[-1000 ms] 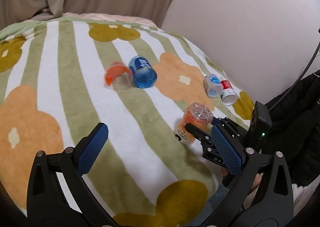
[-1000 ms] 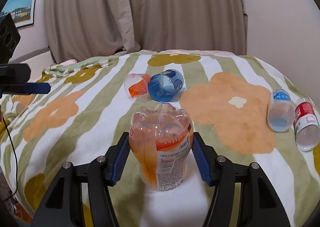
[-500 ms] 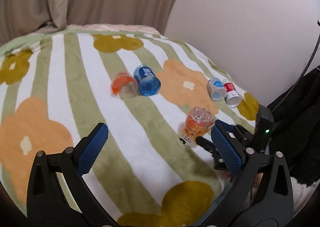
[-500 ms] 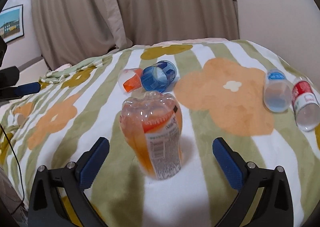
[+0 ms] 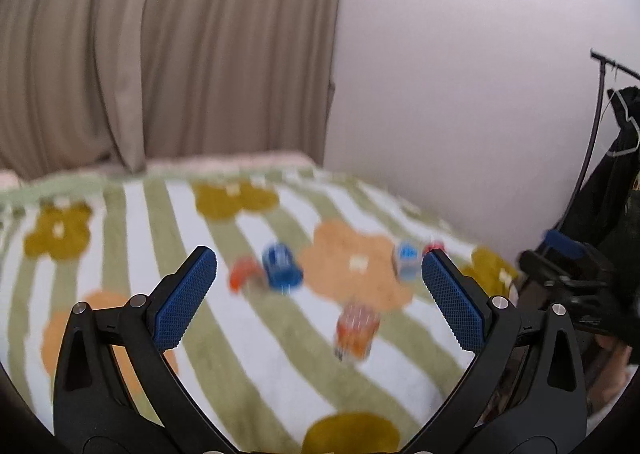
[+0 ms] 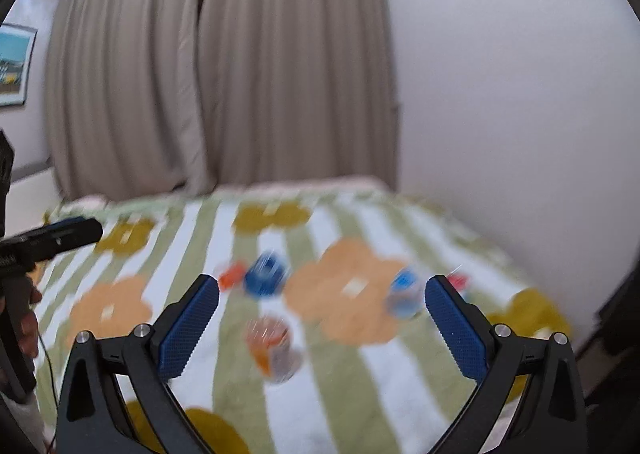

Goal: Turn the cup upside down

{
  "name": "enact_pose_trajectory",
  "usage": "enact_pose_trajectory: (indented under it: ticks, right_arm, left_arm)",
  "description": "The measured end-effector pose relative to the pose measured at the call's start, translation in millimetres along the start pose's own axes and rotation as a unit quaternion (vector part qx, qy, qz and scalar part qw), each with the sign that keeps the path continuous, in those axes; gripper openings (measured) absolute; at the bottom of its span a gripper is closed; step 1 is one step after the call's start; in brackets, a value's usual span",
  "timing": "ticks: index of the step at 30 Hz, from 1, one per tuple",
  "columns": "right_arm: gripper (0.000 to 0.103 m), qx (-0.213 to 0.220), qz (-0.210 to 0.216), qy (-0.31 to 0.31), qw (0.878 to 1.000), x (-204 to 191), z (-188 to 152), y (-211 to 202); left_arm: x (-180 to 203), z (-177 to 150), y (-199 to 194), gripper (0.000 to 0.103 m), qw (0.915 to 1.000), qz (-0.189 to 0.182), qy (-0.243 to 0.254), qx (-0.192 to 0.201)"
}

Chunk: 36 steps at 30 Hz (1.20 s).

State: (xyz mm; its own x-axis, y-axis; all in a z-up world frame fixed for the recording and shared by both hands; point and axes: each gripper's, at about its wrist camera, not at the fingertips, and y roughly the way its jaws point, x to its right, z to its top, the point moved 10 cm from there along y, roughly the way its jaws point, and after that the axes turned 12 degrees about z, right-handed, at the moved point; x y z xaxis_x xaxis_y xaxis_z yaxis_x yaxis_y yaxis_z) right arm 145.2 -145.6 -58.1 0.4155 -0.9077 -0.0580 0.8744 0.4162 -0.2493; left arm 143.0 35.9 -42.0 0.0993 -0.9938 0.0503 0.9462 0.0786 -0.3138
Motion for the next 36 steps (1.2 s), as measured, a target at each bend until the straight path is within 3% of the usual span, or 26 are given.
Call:
enact_pose_trajectory:
  ticks: [4, 7, 16, 36]
  right_arm:
    - [0.103, 0.033, -0.067, -0.014, 0.997, 13.4, 33.6, -40.7]
    - [0.103, 0.044, -0.097, -0.014, 0.994, 17.6, 46.2, -62.0]
    - [0.103, 0.022, -0.111, -0.004, 0.994, 15.0, 24.7, -71.1]
    - [0.103, 0.02, -0.113, 0.005, 0.993, 13.0, 28.2, -77.0]
  left_arm:
    - [17.9, 35.8, -22.3, 0.103, 0.9984, 0.013, 0.018, 0.052]
    - [29.6, 45.1, -37.0, 0.103, 0.9968, 0.014, 0.021, 0.076]
    - [46.7, 18.6, -50.0, 0.103, 0.9959, 0.03, 0.044, 0.073]
    - [48.4, 19.6, -58.7, 0.103, 0.9952, 0.028, 0.046, 0.081]
